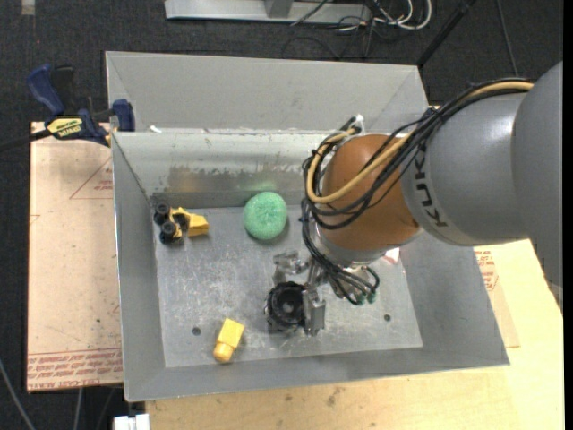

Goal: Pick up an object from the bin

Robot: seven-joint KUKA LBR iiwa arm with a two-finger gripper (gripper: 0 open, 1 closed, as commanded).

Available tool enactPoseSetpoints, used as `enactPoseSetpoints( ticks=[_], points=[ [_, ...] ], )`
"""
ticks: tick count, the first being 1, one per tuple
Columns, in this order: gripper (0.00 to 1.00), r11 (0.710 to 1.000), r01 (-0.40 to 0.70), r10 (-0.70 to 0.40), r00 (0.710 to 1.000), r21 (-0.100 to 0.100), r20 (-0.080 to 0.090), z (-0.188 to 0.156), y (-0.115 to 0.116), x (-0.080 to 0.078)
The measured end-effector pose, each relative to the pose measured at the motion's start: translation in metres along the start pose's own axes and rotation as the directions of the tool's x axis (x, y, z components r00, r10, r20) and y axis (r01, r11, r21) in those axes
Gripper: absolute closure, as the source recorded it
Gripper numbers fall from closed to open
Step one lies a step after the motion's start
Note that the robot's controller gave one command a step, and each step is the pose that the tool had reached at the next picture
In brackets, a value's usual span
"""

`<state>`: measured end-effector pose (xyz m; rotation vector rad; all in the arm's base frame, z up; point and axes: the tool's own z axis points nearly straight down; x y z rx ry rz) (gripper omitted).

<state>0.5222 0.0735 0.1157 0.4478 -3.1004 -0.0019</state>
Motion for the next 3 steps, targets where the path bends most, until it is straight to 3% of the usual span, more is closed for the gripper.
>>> enactPoseSetpoints(
  ticks=[1,2,3],
  points=[
    [1.00,1.000,0.004,-0.004,1.000,0.003,0.021,-0.023,0.006,-0.012],
    [1.00,1.000,0.004,-0.004,1.000,-0.002,0.000,-0.031,-0.018,0.012],
    [1.00,1.000,-0.004,0.004,1.000,0.001,0.005,-0.043,-0.027,0.015]
  ],
)
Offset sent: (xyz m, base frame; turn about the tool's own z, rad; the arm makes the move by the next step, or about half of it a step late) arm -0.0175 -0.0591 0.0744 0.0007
